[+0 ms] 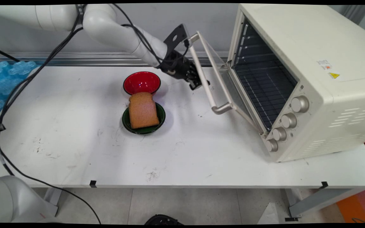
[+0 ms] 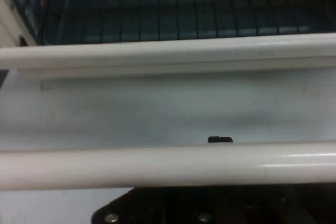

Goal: Close the oven

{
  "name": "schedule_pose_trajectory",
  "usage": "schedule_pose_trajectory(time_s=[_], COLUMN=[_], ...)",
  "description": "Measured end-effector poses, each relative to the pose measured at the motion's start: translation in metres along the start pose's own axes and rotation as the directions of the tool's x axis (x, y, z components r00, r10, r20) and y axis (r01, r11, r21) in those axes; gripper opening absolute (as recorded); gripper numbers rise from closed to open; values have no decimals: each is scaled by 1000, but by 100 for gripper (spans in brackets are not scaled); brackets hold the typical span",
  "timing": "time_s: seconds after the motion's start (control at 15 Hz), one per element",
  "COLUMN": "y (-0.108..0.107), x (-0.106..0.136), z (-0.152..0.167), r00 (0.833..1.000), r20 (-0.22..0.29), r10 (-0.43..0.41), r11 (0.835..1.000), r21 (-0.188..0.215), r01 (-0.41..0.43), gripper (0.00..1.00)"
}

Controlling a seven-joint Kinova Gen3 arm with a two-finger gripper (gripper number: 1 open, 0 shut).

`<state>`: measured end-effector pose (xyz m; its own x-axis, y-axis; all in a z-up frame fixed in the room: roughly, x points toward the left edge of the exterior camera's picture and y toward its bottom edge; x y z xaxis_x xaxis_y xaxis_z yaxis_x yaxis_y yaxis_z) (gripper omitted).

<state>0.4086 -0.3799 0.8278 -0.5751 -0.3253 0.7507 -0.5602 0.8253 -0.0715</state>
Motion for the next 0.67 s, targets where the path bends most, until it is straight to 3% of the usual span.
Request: schedule_pose_trajectory(time_s=[0.67], y=[-4], x=[46], z=[0], r00=[996], r20=[-86], r10=[26], r11=[999], r21=[-17], r01=[-28], gripper=[0])
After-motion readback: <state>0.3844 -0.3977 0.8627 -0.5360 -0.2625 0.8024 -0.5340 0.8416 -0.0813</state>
